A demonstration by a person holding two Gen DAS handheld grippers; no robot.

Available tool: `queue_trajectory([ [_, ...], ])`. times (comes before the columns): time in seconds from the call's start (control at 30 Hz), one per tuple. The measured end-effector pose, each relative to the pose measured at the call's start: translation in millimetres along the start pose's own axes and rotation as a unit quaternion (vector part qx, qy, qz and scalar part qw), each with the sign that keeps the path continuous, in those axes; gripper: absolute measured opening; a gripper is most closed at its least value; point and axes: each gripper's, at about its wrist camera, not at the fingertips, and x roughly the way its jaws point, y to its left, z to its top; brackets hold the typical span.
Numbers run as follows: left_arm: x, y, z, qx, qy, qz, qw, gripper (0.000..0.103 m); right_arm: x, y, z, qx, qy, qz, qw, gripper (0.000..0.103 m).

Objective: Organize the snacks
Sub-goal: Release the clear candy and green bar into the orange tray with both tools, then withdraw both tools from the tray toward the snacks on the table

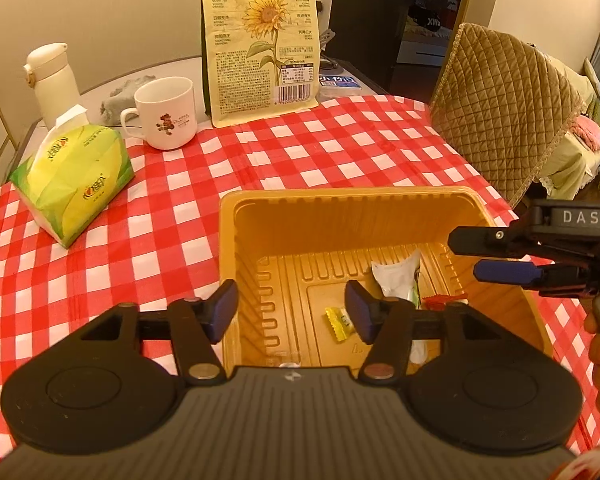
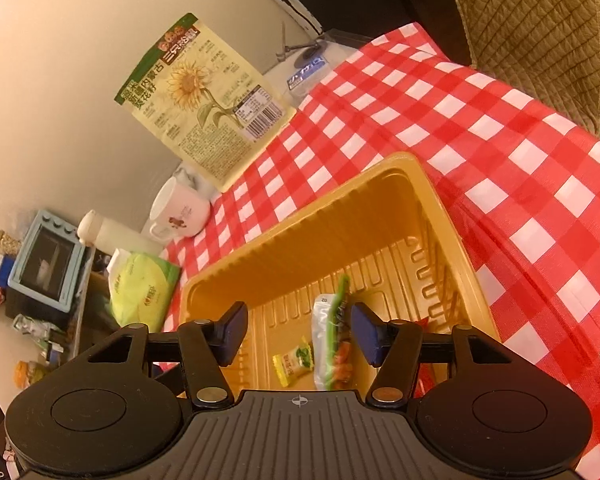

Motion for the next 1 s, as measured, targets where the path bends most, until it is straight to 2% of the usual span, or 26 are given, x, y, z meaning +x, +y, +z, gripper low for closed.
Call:
queue_trajectory([
  [0.17,-19,-1,-7,-0.006,-0.01,-0.001,0.9999,0.067,-17,3,-5,-0.028,-0.001,0.004,1.0,0.062],
  [0.47,-63,-5,-23,-0.021,-0.03,-0.002,0.9993,0.07,-56,6,-21,-0.075,-0.009,0.003,0.997,0.075],
  [0.73,-107,-12,-55,-0.04,-0.045,0.007,0.9982,0.071,-97,3,-46,-0.12,-0.012,0.01,0.993,0.077],
  [1.0,-153,-25,-98,-0.057,-0.054,0.024,0.9966,0.072,-133,0,-86,-0.176,-0.003,0.022,0.984,0.078],
])
